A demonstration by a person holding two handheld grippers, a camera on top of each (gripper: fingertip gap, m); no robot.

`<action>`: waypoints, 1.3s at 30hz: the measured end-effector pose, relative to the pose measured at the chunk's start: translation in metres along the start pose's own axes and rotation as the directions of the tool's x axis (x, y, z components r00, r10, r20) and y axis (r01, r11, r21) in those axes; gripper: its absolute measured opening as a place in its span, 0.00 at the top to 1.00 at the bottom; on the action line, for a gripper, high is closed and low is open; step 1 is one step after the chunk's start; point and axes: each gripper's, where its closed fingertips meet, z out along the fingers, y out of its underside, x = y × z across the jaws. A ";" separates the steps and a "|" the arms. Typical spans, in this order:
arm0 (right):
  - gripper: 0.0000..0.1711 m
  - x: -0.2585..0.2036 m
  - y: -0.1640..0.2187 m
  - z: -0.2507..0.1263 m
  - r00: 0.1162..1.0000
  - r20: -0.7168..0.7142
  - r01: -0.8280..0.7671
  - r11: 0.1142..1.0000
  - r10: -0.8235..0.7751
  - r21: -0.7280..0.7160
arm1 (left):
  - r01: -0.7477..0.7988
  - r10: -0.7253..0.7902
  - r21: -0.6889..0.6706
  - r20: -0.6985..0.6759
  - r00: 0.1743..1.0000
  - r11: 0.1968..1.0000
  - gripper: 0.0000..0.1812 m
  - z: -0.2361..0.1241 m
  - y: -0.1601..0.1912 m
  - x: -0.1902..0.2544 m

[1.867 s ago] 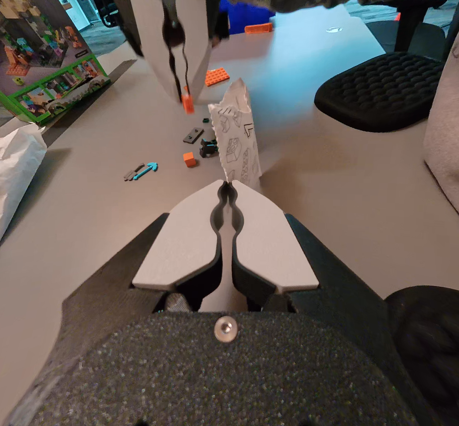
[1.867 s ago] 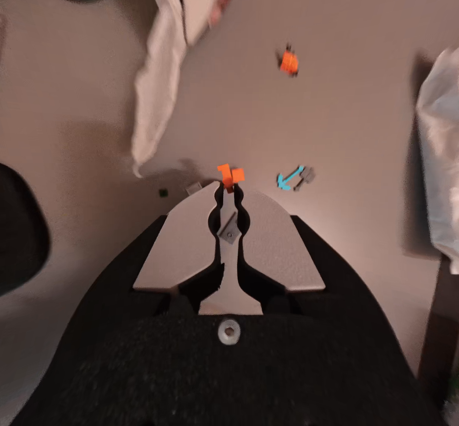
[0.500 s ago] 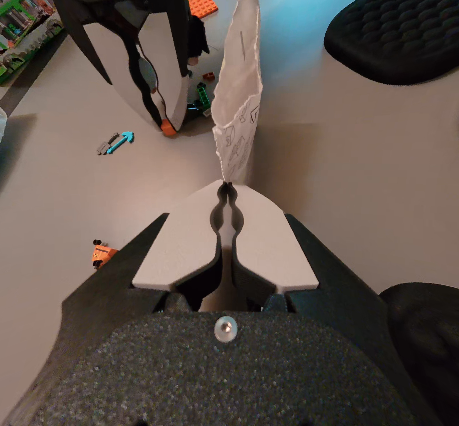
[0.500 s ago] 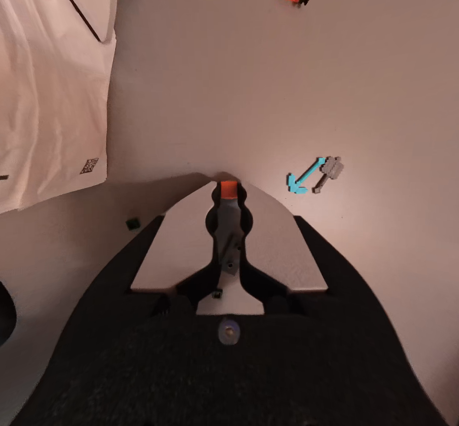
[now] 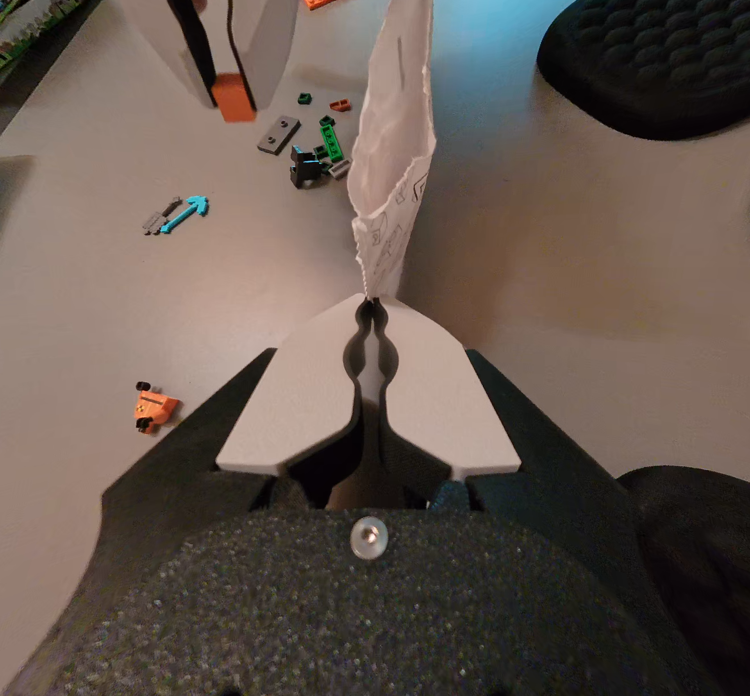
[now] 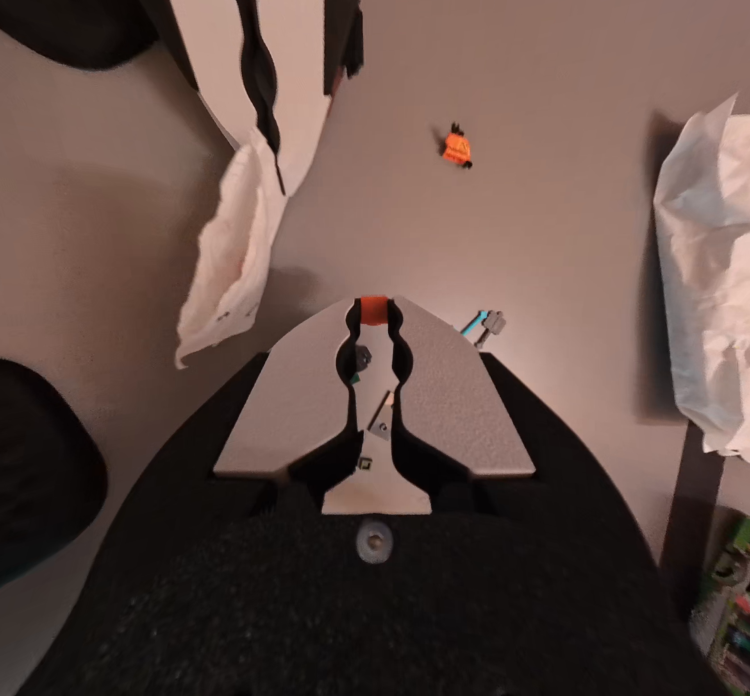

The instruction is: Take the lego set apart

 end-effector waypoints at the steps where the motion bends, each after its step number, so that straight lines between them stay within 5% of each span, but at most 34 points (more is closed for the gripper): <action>1: 0.93 -0.002 -0.007 -0.004 1.000 0.002 0.008 1.000 -0.008 0.017 | 0.004 -0.004 -0.002 -0.001 1.000 1.000 1.00 0.000 0.000 0.000; 8: 0.93 -0.027 -0.038 -0.017 0.996 0.039 0.075 0.995 -0.078 0.062 | 0.006 -0.005 -0.022 0.011 1.000 1.000 1.00 0.000 0.002 -0.001; 29: 0.88 -0.055 -0.034 -0.016 0.984 0.164 0.049 0.993 -0.067 0.111 | 0.011 -0.011 -0.064 0.002 1.000 0.998 1.00 0.003 0.008 0.001; 33: 0.88 -0.022 0.001 -0.028 0.998 0.064 -0.007 0.999 0.004 0.045 | 0.014 -0.014 -0.064 -0.001 1.000 0.998 1.00 0.003 0.008 0.001; 39: 0.81 -0.014 0.059 0.016 0.994 0.061 -0.083 0.990 0.090 -0.114 | 0.002 -0.002 -0.063 0.007 1.000 0.998 1.00 0.004 0.009 0.001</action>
